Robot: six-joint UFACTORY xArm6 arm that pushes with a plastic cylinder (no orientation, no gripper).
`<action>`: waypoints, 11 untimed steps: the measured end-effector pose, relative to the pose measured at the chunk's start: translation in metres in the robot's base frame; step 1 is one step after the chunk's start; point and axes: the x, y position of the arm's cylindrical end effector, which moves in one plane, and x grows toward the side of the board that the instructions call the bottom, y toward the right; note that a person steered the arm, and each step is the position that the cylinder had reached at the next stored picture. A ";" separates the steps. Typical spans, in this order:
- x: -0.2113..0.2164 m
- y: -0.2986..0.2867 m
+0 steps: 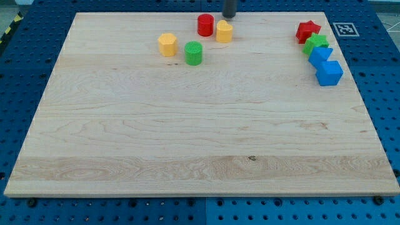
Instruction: Push the red circle along with the yellow heart right a bit
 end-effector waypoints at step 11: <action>-0.001 -0.043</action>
